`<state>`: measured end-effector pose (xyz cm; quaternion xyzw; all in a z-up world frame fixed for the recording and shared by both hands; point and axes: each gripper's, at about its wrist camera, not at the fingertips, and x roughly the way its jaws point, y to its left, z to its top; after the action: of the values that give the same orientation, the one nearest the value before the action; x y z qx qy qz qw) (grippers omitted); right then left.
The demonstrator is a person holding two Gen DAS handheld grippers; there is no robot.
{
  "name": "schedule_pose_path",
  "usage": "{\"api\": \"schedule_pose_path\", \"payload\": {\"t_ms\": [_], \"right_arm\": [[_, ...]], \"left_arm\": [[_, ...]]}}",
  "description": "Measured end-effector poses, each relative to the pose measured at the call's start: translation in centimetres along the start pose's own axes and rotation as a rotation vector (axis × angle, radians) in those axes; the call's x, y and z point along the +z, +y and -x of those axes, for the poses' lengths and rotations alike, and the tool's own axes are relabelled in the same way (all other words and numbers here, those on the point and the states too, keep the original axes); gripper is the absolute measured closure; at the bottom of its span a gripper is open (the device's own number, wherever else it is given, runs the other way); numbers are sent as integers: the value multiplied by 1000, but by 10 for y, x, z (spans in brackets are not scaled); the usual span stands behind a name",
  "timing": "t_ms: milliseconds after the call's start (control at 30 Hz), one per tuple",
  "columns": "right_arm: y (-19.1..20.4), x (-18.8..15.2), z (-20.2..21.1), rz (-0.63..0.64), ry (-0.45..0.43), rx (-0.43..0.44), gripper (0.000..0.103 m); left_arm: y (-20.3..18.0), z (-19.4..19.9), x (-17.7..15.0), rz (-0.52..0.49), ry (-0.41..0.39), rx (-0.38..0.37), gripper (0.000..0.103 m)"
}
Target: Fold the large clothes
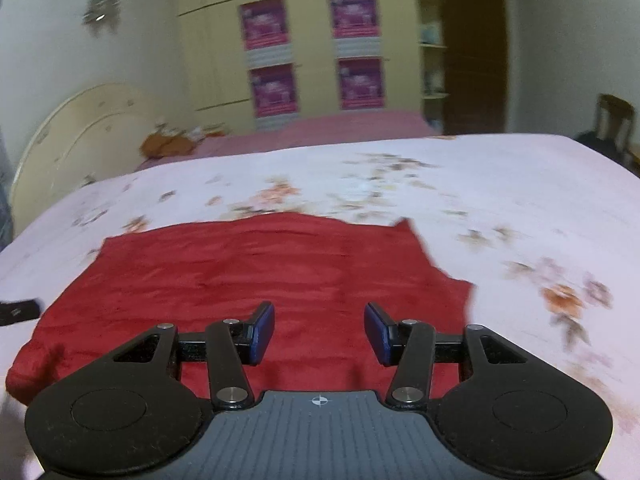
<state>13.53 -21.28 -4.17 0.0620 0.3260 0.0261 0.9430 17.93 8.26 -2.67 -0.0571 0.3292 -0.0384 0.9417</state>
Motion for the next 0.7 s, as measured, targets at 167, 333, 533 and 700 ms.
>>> {"api": "schedule_pose_path", "payload": {"t_ms": [167,333,533,700], "right_arm": [[31,2,-35,58,43,75,53],[60,4,-74,145,71,112,54],[83,-8,-127,256,144,85,54],[86,-22,-145,312,170,70,54]], "left_arm": [[1,-34,-14,-16,94,42,36],[15,-48,-25,13,150,48,34],[17,-53,-23,27,168,46,34],[16,-57,-20,32,185,47,34]]}}
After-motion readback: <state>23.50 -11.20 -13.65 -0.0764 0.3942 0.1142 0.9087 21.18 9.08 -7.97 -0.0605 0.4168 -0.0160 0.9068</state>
